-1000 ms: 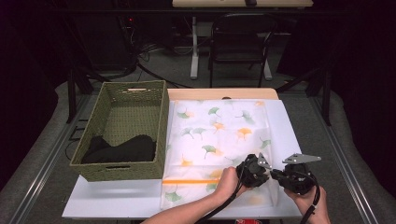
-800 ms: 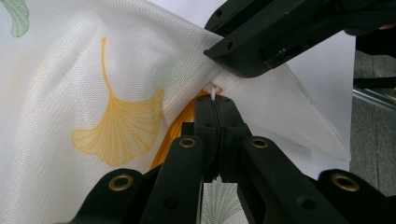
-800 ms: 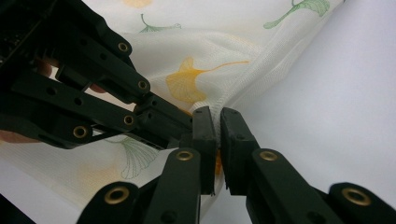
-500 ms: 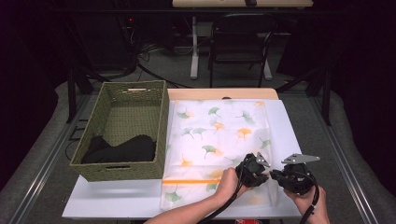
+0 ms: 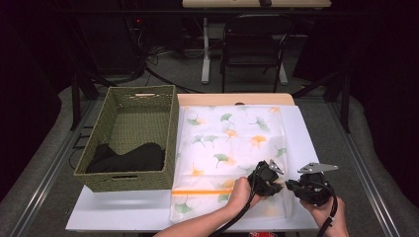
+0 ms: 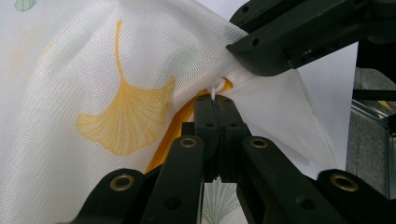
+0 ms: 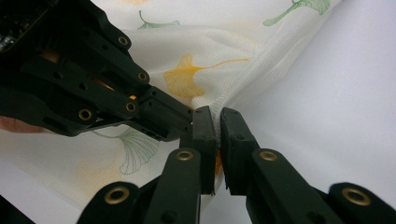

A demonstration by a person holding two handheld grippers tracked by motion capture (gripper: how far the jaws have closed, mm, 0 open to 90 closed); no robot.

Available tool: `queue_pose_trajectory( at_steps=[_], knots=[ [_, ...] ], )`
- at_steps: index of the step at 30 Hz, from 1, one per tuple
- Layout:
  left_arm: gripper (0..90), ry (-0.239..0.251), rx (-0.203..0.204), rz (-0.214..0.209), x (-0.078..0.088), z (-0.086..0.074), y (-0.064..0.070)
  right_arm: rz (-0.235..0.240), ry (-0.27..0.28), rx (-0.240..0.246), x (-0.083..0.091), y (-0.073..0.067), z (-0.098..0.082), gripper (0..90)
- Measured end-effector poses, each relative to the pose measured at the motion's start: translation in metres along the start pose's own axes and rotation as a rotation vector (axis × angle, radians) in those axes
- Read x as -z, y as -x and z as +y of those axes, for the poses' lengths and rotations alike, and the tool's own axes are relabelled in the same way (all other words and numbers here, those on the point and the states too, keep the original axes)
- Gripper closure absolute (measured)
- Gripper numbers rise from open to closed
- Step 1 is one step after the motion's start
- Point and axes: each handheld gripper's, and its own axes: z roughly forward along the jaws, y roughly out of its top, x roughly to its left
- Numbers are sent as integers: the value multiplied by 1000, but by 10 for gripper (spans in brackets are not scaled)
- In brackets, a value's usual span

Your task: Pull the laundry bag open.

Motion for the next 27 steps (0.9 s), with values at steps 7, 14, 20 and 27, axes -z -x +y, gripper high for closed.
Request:
queue_pose_trajectory(
  at_steps=[7, 14, 20, 27],
  knots=[
    [900, -11, 8, 9, 0, -1, -2, -4, 0, 2, 0, 0, 0, 857],
    [900, -19, 16, 12, 0, -2, -5, -6, 0, -1, 1, 0, 0, 857],
    [900, -47, 10, 21, 1, -1, -7, -7, 1, -1, 1, 1, 0, 857],
    [900, -56, 18, 21, 2, -2, -8, -5, 3, -3, 2, 1, 0, 857]
  ],
)
